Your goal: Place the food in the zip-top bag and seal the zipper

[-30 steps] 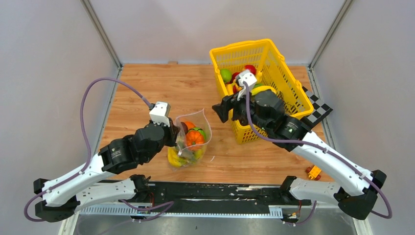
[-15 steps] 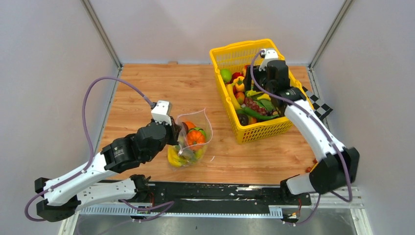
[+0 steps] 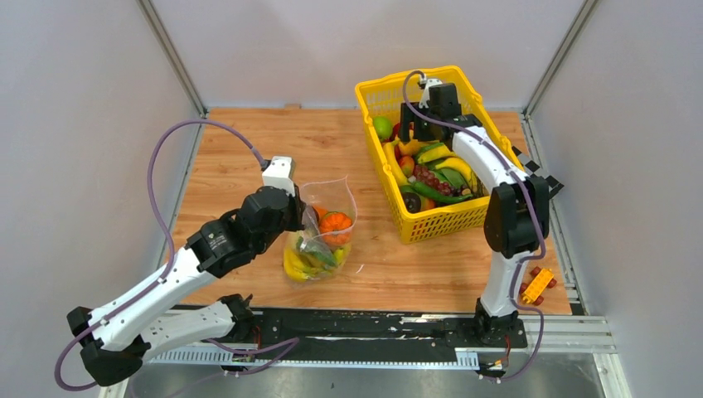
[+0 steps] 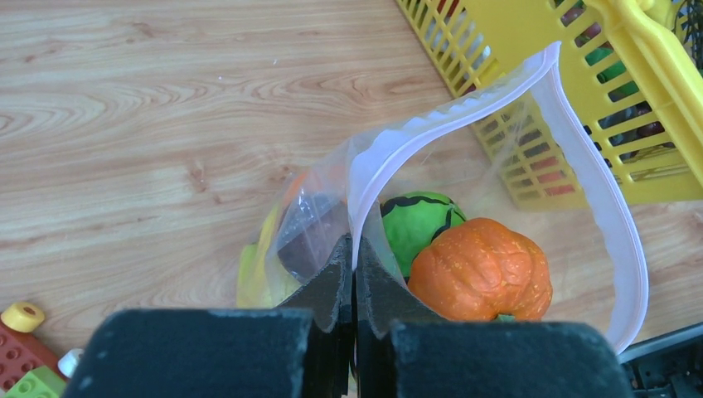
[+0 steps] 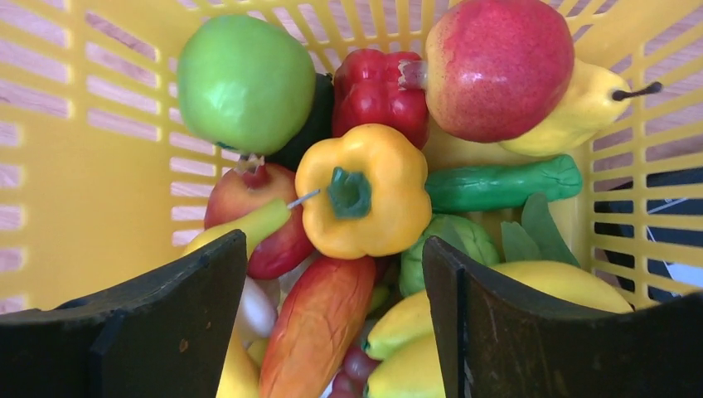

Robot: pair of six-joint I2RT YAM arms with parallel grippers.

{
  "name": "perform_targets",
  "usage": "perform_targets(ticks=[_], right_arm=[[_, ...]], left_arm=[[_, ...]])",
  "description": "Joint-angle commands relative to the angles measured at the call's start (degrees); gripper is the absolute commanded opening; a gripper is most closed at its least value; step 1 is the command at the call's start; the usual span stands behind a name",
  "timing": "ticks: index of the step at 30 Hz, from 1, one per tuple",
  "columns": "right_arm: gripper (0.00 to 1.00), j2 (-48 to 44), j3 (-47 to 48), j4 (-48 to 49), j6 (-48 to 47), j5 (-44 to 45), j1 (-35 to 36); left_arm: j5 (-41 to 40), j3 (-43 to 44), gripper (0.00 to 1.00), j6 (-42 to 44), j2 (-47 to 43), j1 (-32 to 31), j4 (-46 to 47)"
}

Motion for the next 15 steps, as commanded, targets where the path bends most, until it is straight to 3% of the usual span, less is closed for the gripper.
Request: perform_targets(ticks=[1,7,11,15], right_arm=[[0.79,6.13,7.71,-2.99,-1.71,1.20,-0.15],[0.77,14.90,14.48,-5.38,-2.13,4.48,-0.15],[0.58,15.27,15.77,-6.43,-1.15,5.37,-0.11],[0.25,8.82,11.06,-2.25,-1.00,4.93,-0.06]], left_arm=[[3.32,2.23,0.00,1.87,0.46,2.22,3.01],[5.66,1.88,0.00,1.69,0.22,3.15,3.82],[6.13,1.33,0.00,1.16,-0.88,3.15,3.56],[6.30,0.36,0.00,0.21,-2.67,3.15,3.57]])
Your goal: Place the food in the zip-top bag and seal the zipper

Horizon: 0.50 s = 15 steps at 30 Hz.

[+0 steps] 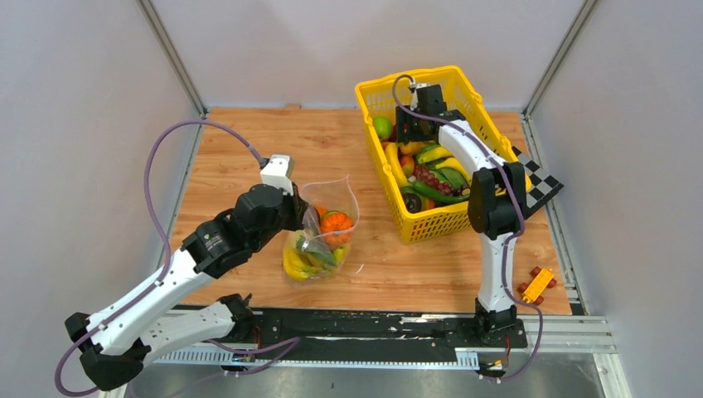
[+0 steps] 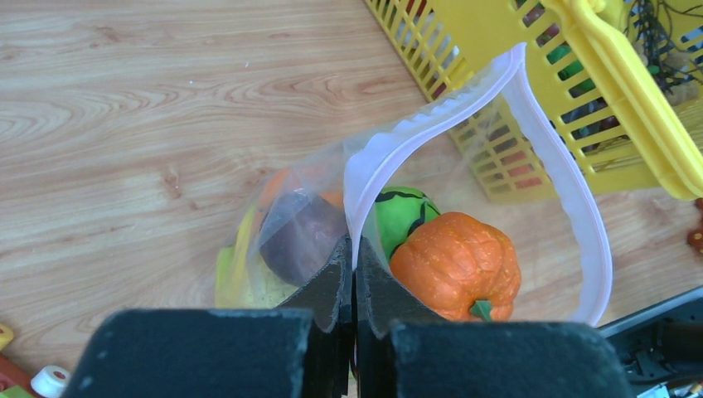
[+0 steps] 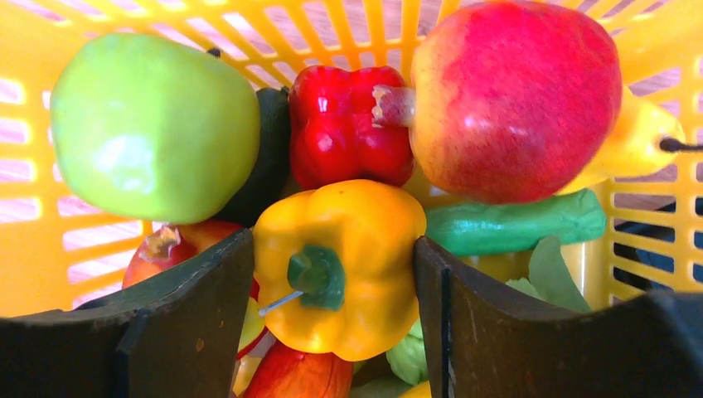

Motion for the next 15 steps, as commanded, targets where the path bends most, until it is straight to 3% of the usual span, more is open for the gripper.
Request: perform_targets(ticks=[1,15], right_arm=[[0.21,-8.63,-4.02,3.74,0.00,0.56,-0.08],[0.23,-40.30,-29.96,15.64,7.00,-8.12,-0.12]], left_arm=[[0.33,0.11,0.00,-0.85,-3.10,0.50,1.96],[5.71,-2.91,0.00,-2.70,-7.35,0.48,2.34]])
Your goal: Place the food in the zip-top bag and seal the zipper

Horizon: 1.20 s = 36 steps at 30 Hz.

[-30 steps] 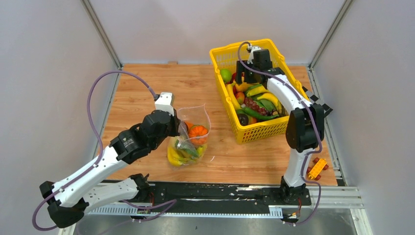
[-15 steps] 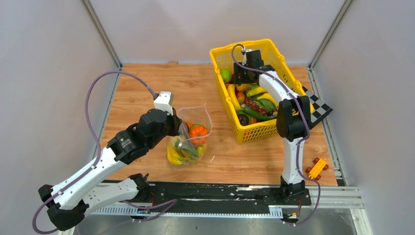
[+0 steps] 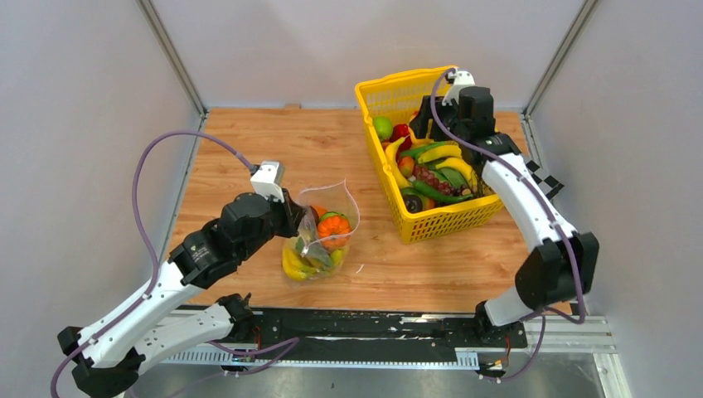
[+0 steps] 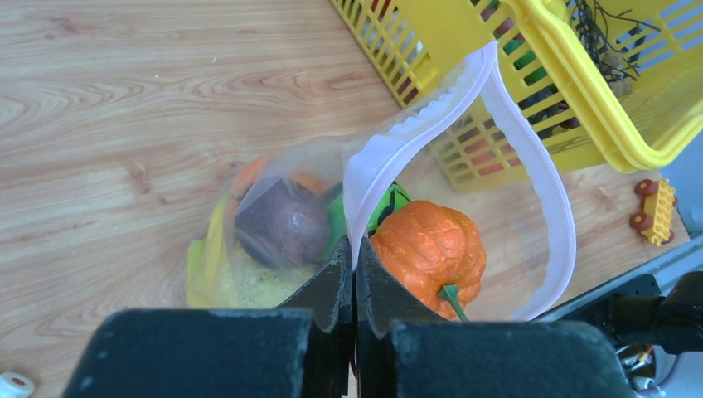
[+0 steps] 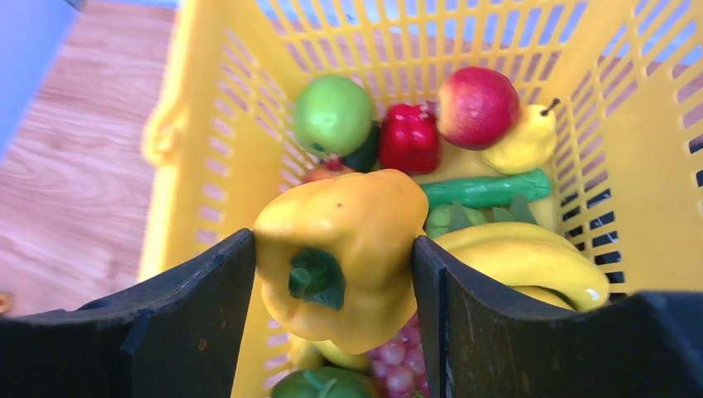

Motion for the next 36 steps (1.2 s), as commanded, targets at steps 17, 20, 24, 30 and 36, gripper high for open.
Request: perform_targets(ticks=[17,20,24,30,36], right_arm=[[0.24,-32.60,-21.57,16.72,13.99,-28.38,8.79],[0.25,-33.72,-21.94,16.60,12.68,-27.71,17.10],[0.25,-32.38,-20.92,15.23,9.07,-22.93,27.19],[0.26,-26.90,-17.54,9.51,-0.11,-10.90,36.34],[0.29,-22.53,-17.61,11.21,-7.56,-2.09,41.92]], left_arm=[[4.72,-1.60,0.00,-2.51,-2.80,0.26,3.22],[5.39,-1.08,0.00,-2.49,-2.54,0.26,3.58],[6.30,-0.91,0.00,-2.60,-2.27,0.26,3.81],[7.16,-0.43,0.00,-2.62,-2.54,0.26,4.01],[7.62,0.10,0.00,-2.77,-3.08,0.26,3.98]])
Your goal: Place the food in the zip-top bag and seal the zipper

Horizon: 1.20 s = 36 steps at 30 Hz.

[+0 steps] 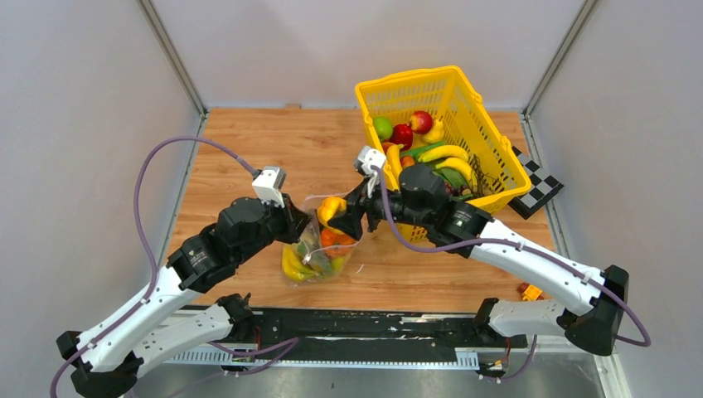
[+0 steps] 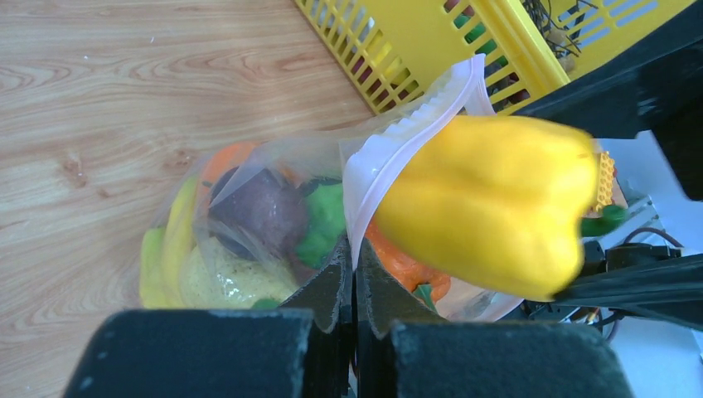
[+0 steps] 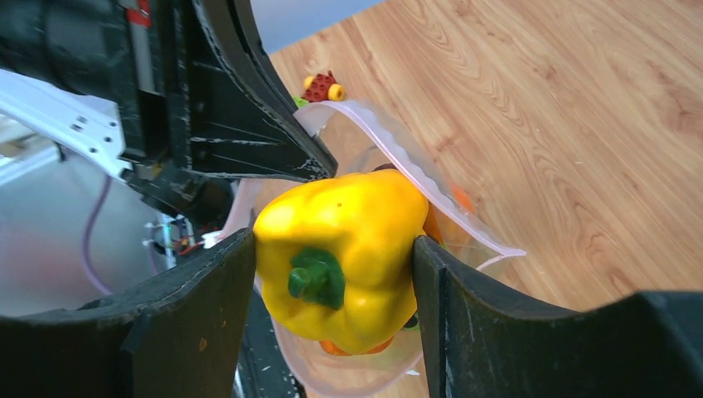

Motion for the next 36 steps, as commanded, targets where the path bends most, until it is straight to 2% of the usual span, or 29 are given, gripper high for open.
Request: perform_targets(ticks=[1,6,9,10,14,16,20,24,26,30,36], right_arm=[[0.30,2.22,1.72,3.59,-8.84,8.59,3.47],[0.41,5.67,1.32,8.37,-20.08,15.60,8.14],[0.64,7.74,2.12,7.68,-21.40,19.17,8.71],[0.68,7.78,2.68,6.88,-20.83,19.77,8.74],[0.89,2.92,2.15,7.37,-17.40,14.07,8.71],[0.93,-1.02,0.37,10.62,-15.02,10.07,8.75],[0.93,-8.24,-1.49,10.88,-11.05,8.73,8.71],[0.85,-11.86,-5.68,7.27,-3.93,21.13,8.67],[0.83,-11.48,-6.24,2.39,1.92,28.06,8.67],[0.78,-8.48,-7.09,-3.69,13.54,30.68,8.67],[0.73,-3.22,-7.11,-3.31,17.29,28.72,8.65]], left_arm=[[1.02,2.50,0.00,-0.38,-0.85,0.22,2.46],[1.16,2.98,0.00,-0.76,-1.20,0.24,2.39],[0.60,3.26,0.00,-0.78,-1.75,0.22,2.29],[0.26,3.31,0.00,-0.76,-1.95,0.22,1.99],[-1.58,3.11,0.00,-0.82,-3.01,0.24,1.23],[-1.98,2.97,0.00,-0.76,-3.02,0.22,1.21],[-2.05,3.07,0.00,-0.84,-2.58,0.23,0.96],[-1.82,2.67,0.00,-1.16,-2.61,0.22,1.23],[-1.80,2.45,0.00,-1.34,-2.64,0.23,1.65],[-0.86,2.68,0.00,-1.43,-2.09,0.22,2.09],[-0.16,2.29,0.00,-2.00,-2.33,0.22,1.99]])
